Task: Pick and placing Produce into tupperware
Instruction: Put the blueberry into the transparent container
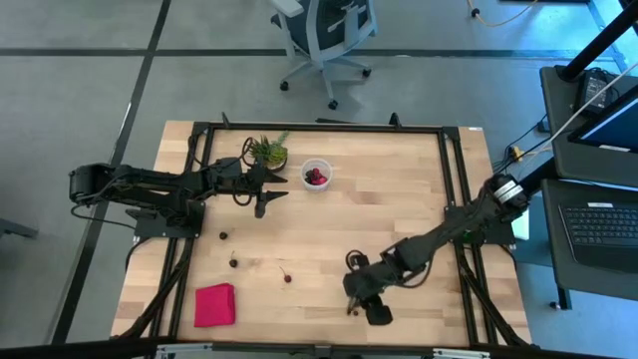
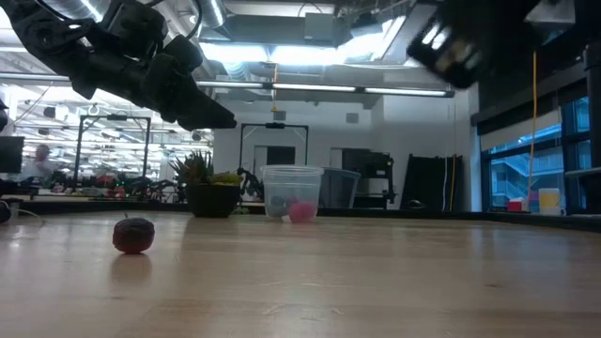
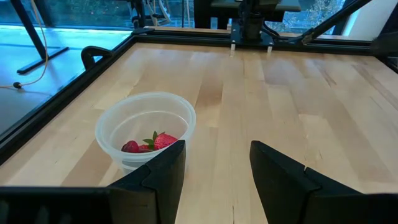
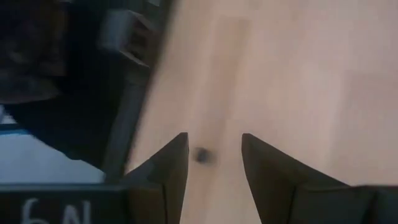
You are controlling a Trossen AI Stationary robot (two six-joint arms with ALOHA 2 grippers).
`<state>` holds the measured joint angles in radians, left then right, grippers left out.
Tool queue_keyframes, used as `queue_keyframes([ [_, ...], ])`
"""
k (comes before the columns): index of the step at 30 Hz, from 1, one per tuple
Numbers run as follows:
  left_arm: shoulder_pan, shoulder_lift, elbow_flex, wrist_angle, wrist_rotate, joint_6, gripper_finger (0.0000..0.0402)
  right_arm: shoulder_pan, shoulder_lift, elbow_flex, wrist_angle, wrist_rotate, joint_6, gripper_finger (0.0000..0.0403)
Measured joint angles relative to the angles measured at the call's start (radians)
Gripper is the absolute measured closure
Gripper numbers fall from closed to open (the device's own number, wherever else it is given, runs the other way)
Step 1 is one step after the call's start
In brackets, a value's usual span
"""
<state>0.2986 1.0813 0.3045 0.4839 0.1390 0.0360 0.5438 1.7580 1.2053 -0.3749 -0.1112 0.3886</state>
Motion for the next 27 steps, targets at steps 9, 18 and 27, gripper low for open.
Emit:
queue_keyframes([
  [9, 0.000, 0.000, 0.000, 0.000, 0.000, 0.000, 0.0228, 0.062, 0.000, 0.000, 0.096, 0.003, -0.133, 0.0251],
  [18, 0.000, 0.000, 0.000, 0.000, 0.000, 0.000, 0.0228, 0.116, 0.012, 0.000, 0.099, 0.149, -0.209, 0.0251],
  [27, 0.000, 0.000, 0.000, -0.003, 0.000, -0.001, 0.0228, 0.124, 0.127, 0.000, 0.148, 0.171, -0.208, 0.0251],
])
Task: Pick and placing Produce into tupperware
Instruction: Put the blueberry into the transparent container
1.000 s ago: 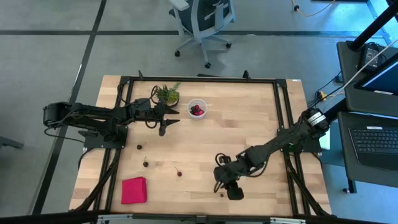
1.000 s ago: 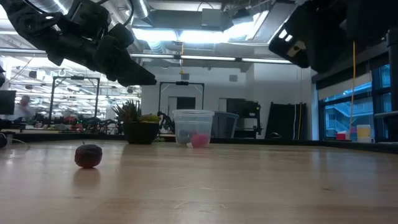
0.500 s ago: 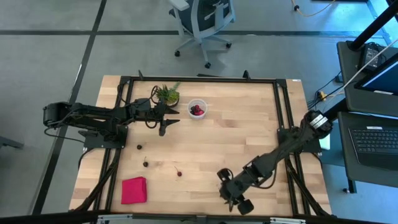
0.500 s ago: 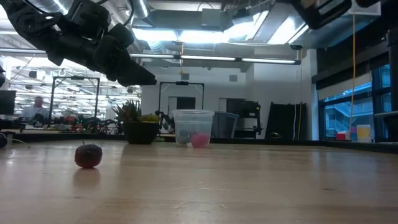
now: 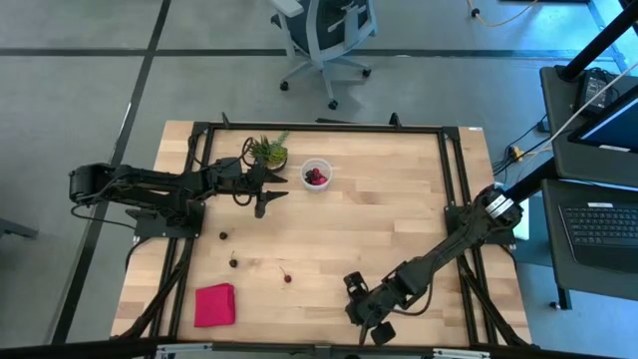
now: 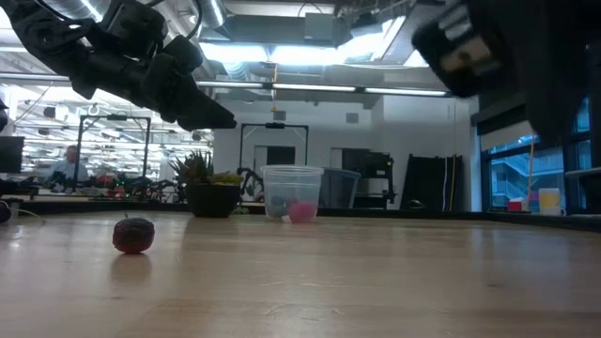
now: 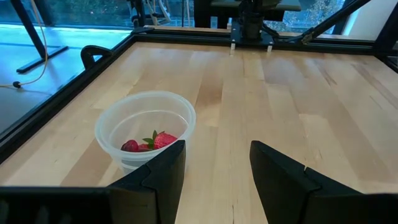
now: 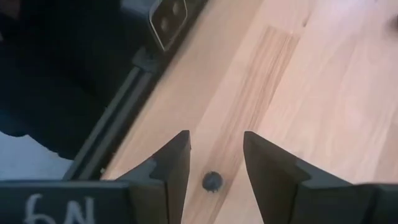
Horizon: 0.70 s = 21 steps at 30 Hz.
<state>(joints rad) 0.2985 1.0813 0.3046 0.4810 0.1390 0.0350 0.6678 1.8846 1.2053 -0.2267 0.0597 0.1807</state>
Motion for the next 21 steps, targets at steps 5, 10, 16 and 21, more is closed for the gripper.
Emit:
queue_keyframes([
  [5, 0.000, 0.000, 0.000, -0.004, 0.000, -0.007, 0.0228, 0.001, 0.063, 0.000, -0.030, 0.000, 0.051, 0.0251],
  [10, 0.000, 0.000, 0.000, -0.031, 0.000, -0.007, 0.0228, 0.003, 0.106, 0.000, -0.047, 0.000, 0.078, 0.0251],
  [16, 0.000, 0.000, 0.000, -0.033, 0.000, -0.007, 0.0228, 0.002, 0.111, 0.001, -0.060, 0.000, 0.129, 0.0251],
  [21, 0.000, 0.000, 0.000, -0.036, 0.000, -0.007, 0.0228, 0.002, 0.111, 0.001, -0.033, -0.006, 0.307, 0.0251],
])
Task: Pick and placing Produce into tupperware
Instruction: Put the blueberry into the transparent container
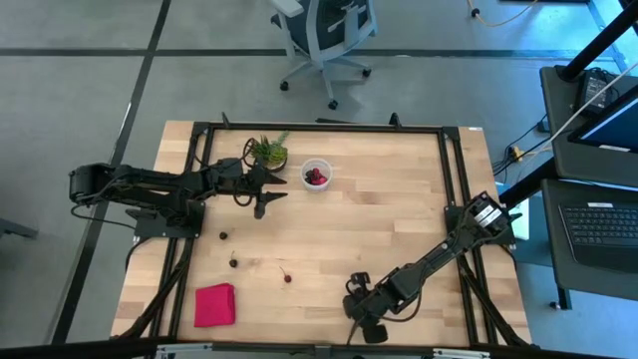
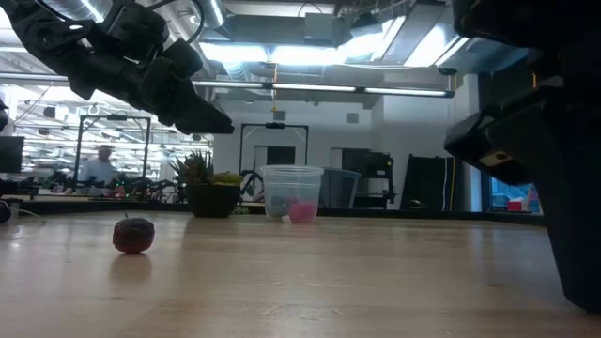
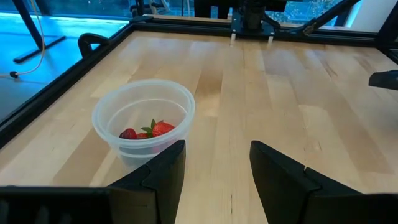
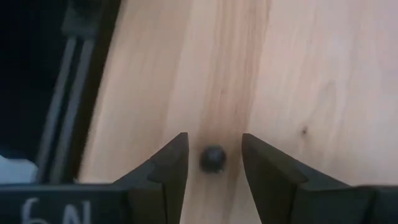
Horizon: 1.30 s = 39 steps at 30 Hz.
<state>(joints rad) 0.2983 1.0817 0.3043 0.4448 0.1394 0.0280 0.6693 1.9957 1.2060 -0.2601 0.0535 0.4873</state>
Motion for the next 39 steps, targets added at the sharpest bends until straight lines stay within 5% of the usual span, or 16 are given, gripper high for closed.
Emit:
queue_keyframes([
  [22, 0.000, 0.000, 0.000, 0.001, 0.000, -0.001, 0.0228, 0.001, 0.000, 0.002, -0.058, 0.002, -0.177, 0.0253],
  [39, 0.000, 0.000, 0.000, 0.000, 0.000, 0.000, 0.0228, -0.002, 0.000, 0.000, -0.051, 0.025, -0.240, 0.0320],
])
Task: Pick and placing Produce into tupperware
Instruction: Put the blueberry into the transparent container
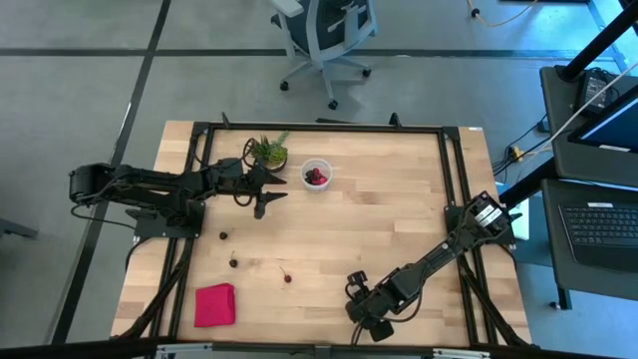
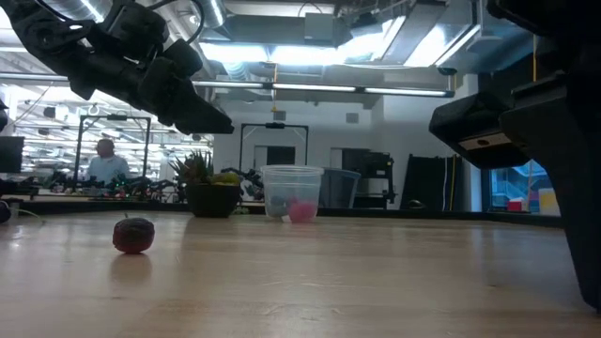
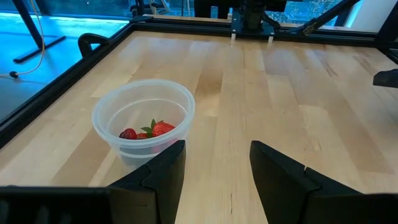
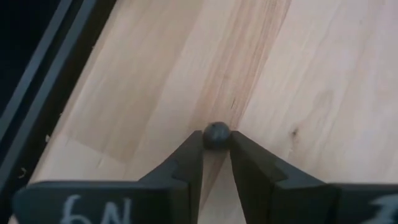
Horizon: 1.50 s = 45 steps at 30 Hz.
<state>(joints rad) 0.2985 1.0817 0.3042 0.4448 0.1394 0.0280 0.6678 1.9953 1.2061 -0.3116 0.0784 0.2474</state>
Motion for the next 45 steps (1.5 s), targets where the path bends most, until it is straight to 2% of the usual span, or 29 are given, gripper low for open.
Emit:
queue_keyframes([
  [41, 0.000, 0.000, 0.000, -0.011, 0.000, -0.002, 0.0228, -0.002, 0.002, -0.001, 0.027, 0.009, 0.012, 0.0321],
  [45, 0.000, 0.000, 0.000, -0.011, 0.000, -0.002, 0.0228, -0.002, 0.002, -0.001, 0.028, 0.008, 0.012, 0.0310],
])
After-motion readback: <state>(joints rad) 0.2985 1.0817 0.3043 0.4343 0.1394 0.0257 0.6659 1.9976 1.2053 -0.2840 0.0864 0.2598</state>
